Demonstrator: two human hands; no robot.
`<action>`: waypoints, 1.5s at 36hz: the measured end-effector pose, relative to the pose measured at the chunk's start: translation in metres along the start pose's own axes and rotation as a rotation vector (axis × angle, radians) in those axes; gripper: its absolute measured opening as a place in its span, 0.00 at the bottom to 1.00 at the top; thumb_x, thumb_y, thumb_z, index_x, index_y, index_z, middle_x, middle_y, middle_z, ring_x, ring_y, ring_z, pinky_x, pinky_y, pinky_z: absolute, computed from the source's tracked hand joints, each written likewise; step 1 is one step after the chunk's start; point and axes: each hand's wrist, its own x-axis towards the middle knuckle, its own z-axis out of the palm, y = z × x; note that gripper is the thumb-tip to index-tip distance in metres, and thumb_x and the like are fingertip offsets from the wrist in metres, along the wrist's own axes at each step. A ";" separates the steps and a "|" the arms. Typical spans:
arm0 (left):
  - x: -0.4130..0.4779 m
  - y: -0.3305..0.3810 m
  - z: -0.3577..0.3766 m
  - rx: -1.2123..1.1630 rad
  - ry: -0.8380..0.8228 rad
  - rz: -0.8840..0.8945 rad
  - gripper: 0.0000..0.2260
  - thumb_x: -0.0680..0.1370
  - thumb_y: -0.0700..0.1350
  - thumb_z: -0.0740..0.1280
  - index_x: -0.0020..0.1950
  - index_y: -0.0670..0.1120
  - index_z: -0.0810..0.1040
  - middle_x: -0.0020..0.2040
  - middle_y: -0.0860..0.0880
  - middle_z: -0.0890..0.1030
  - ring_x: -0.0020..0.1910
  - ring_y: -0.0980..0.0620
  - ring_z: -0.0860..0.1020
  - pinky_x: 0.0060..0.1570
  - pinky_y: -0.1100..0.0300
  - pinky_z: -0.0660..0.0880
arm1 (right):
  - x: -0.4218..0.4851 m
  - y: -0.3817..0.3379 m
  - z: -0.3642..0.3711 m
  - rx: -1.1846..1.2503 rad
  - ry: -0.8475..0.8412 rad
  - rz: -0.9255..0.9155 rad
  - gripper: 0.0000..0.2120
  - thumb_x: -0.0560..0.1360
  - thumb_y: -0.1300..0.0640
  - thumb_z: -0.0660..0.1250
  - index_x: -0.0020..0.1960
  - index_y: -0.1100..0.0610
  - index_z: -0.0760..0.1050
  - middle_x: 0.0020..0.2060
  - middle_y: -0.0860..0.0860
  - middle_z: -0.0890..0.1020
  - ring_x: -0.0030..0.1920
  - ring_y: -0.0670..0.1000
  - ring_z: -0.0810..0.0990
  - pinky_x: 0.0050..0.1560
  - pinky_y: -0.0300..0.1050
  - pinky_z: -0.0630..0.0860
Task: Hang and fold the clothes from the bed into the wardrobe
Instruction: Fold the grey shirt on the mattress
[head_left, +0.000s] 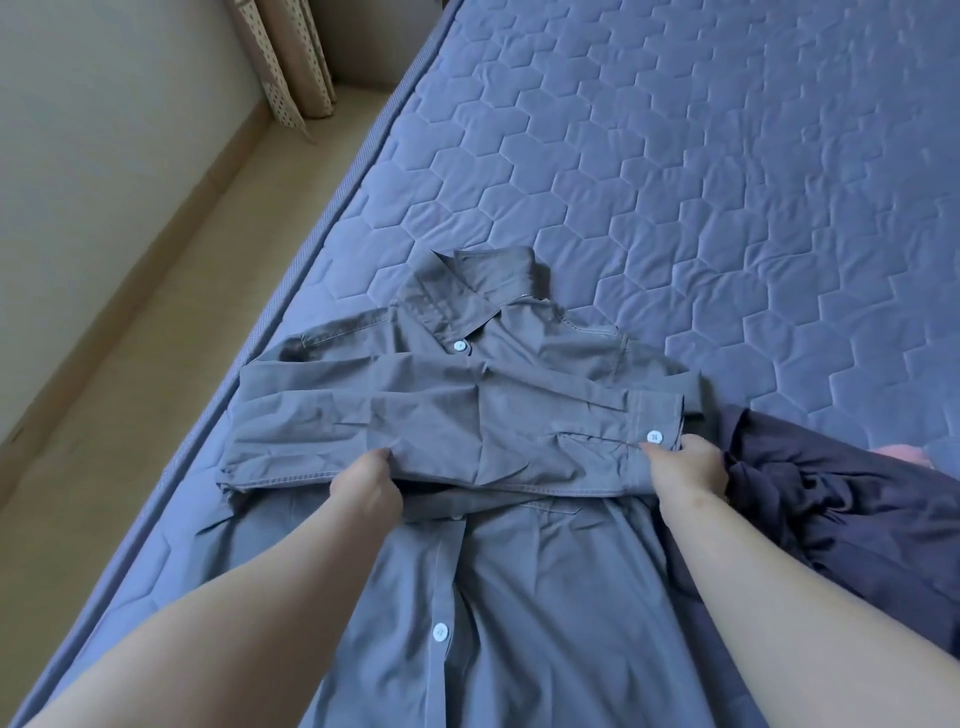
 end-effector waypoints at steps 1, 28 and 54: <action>-0.003 -0.001 -0.003 -0.007 -0.029 0.007 0.12 0.74 0.47 0.71 0.53 0.44 0.74 0.48 0.50 0.77 0.41 0.51 0.75 0.38 0.60 0.71 | 0.000 -0.001 -0.004 -0.030 0.031 -0.029 0.07 0.74 0.54 0.67 0.44 0.57 0.74 0.47 0.57 0.80 0.53 0.63 0.76 0.59 0.55 0.70; 0.003 -0.016 -0.064 2.115 -0.108 0.791 0.27 0.77 0.55 0.56 0.75 0.55 0.52 0.72 0.52 0.60 0.72 0.47 0.60 0.67 0.38 0.51 | -0.032 0.015 -0.013 -0.929 -0.347 -0.529 0.25 0.81 0.50 0.51 0.76 0.48 0.50 0.76 0.46 0.53 0.76 0.52 0.49 0.73 0.49 0.48; 0.016 -0.086 -0.280 1.716 0.044 0.543 0.27 0.76 0.52 0.61 0.72 0.54 0.55 0.72 0.48 0.58 0.71 0.44 0.61 0.67 0.43 0.59 | -0.242 0.156 0.029 -0.679 -0.618 -0.276 0.28 0.77 0.54 0.59 0.75 0.50 0.56 0.74 0.50 0.61 0.71 0.55 0.64 0.68 0.45 0.63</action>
